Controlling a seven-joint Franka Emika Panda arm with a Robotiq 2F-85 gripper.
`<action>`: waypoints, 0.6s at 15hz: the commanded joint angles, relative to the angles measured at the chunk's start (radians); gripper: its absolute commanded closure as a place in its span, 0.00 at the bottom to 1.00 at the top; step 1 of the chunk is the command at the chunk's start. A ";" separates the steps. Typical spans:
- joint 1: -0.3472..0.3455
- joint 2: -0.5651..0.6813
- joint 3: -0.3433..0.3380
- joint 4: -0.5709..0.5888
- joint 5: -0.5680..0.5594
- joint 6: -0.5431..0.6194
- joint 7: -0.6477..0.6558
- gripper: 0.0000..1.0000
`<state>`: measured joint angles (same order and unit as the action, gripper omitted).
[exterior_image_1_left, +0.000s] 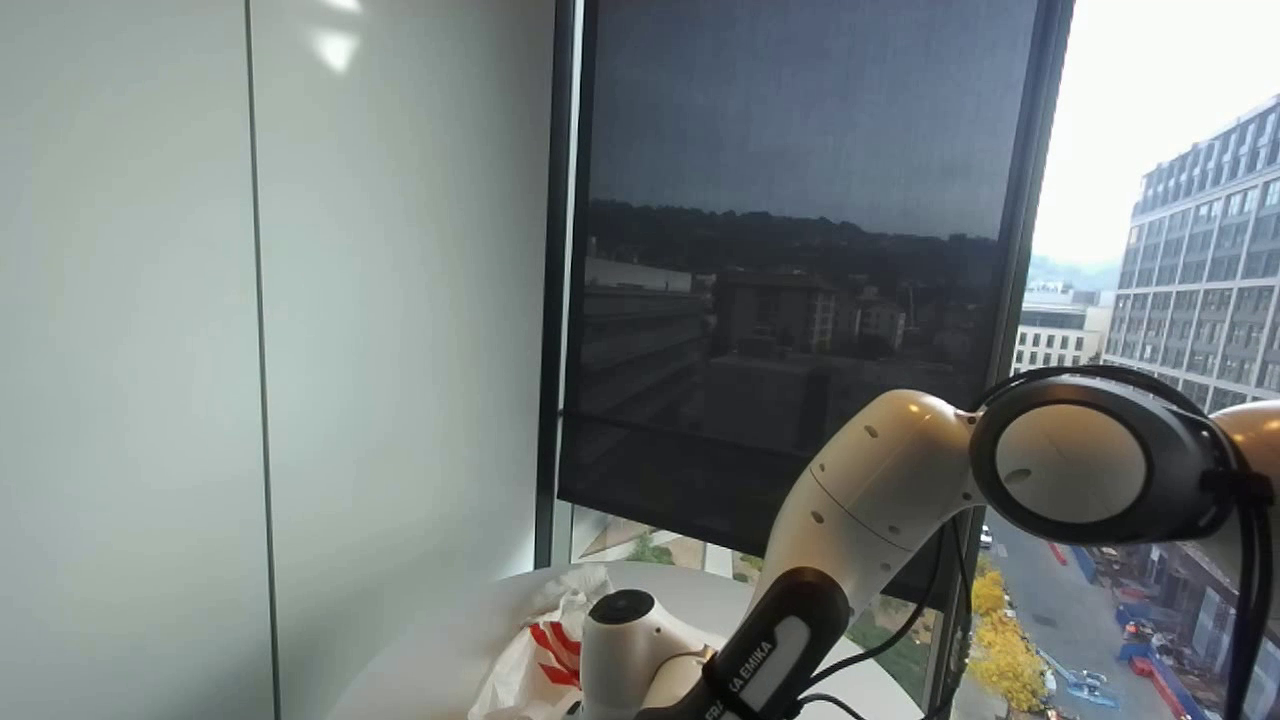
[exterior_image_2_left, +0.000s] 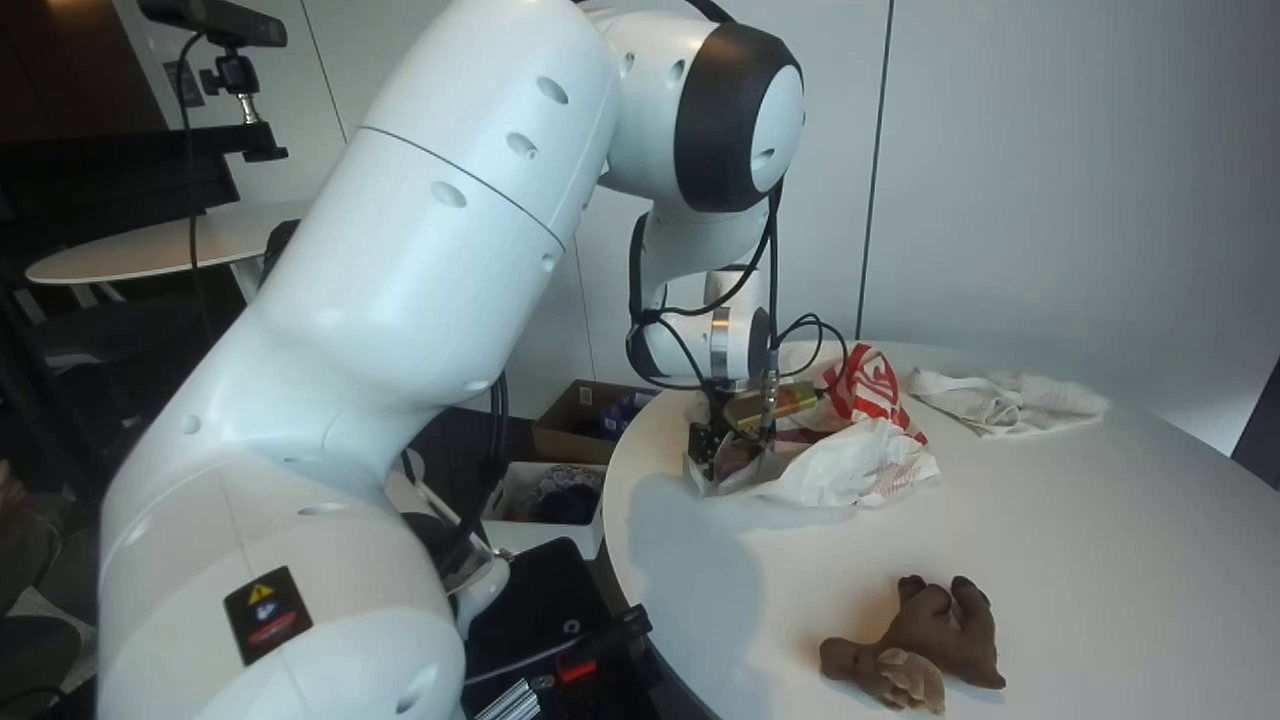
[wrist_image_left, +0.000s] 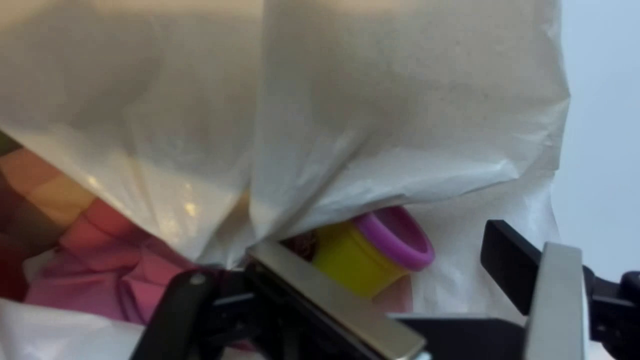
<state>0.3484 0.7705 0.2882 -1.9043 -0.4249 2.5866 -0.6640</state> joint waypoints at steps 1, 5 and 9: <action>0.005 0.030 -0.008 0.036 -0.022 0.025 -0.009 0.34; -0.002 0.026 -0.004 0.039 -0.013 0.017 -0.011 0.65; -0.030 -0.040 0.024 0.014 0.021 -0.071 -0.029 0.73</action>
<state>0.3466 0.7851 0.2848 -1.8778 -0.4280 2.5804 -0.6645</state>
